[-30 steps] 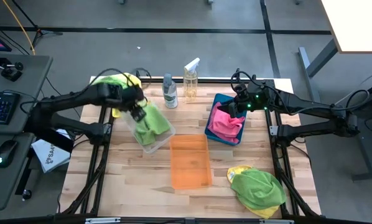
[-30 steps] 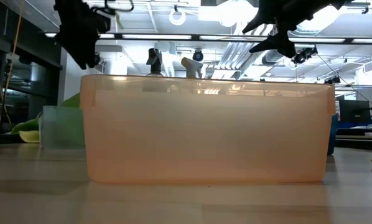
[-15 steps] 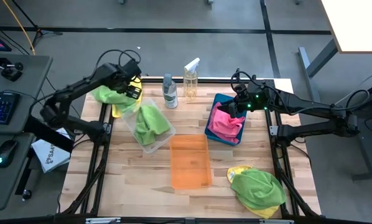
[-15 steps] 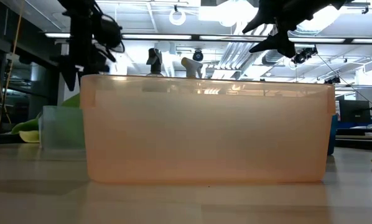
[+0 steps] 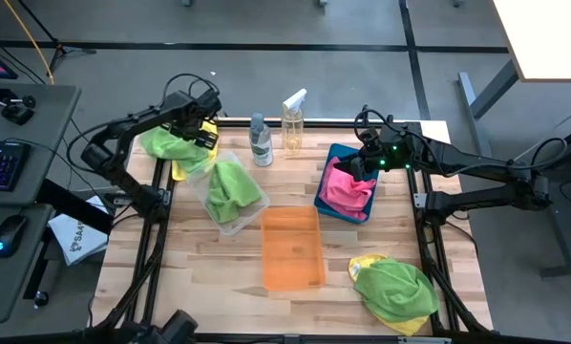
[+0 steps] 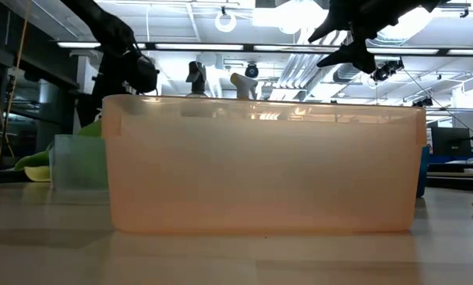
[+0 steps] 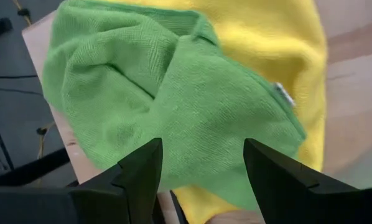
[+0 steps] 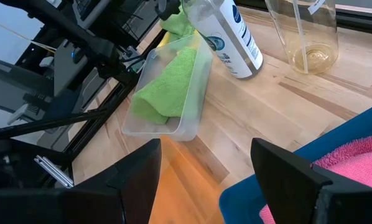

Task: Sort microfiber towel by color & place in baskets
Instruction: Put the green microfiber towel into the transparent bin

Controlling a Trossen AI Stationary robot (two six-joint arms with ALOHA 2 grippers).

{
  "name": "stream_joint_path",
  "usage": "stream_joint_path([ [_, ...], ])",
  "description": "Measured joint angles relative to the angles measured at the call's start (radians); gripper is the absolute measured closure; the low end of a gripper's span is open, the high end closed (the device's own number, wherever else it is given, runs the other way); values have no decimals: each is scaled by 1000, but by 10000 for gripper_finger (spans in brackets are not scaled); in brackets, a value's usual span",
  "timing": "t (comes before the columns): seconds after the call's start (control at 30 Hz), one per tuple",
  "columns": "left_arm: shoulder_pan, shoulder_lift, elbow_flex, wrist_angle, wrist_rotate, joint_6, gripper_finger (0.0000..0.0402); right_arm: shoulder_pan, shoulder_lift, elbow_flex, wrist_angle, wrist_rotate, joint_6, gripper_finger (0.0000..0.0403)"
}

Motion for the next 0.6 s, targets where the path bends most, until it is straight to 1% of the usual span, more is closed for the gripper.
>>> stream_joint_path([
  [0.1,3,0,0,21,0,-9,188,0,0,0,0,1,0,157],
  [0.13,2,0,0,30,14,-11,188,0,0,0,0,3,-2,157],
  [0.23,-3,-6,0,35,105,-10,188,0,0,0,-3,13,-7,157],
  [0.3,-20,-21,0,39,167,-7,188,0,0,0,-19,-3,1,157],
  [0.37,-53,-46,0,53,213,-7,188,0,0,0,-48,-56,5,157],
  [0.47,-123,-104,0,69,242,-25,188,21,0,0,-110,-149,8,157],
  [0.6,-252,-220,0,118,264,-78,188,104,0,0,-191,-236,53,157],
])
